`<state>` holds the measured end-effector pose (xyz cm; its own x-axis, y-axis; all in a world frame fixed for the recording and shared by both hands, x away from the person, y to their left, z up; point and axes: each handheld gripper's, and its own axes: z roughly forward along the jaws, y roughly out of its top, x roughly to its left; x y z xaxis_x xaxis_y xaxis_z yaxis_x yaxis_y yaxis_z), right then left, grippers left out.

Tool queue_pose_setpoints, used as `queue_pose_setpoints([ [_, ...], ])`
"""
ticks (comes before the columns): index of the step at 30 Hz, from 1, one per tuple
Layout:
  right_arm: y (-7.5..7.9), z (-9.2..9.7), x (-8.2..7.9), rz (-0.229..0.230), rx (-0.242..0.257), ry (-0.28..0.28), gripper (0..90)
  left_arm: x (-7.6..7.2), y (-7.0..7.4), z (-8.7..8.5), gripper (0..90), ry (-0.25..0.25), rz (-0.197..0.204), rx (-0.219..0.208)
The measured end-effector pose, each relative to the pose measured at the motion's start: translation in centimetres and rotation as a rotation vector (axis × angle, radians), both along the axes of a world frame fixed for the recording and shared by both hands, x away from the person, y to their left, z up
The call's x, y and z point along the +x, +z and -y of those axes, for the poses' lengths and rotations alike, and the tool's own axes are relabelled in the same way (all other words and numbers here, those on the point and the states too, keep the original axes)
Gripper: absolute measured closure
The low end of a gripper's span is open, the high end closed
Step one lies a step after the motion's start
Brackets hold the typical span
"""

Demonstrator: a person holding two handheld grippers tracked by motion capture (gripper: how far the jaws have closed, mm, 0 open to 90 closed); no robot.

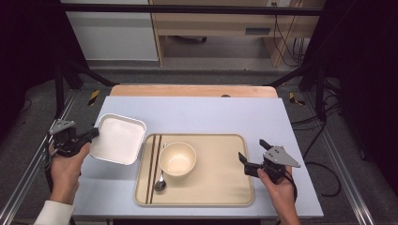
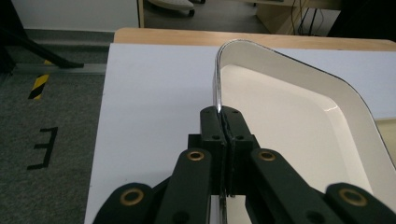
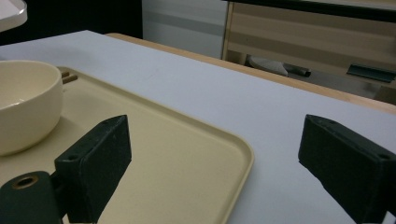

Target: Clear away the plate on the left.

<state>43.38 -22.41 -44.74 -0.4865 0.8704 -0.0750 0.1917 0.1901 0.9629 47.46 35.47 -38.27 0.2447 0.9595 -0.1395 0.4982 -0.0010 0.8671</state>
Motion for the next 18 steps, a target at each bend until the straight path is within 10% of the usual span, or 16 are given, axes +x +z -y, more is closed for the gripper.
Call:
queue_pose_setpoints([
  [18,3.6,-3.4,-1.5,0.020,0.003,0.034,12.5,-0.1,4.3,4.8,88.7,-0.104,0.086,-0.037],
])
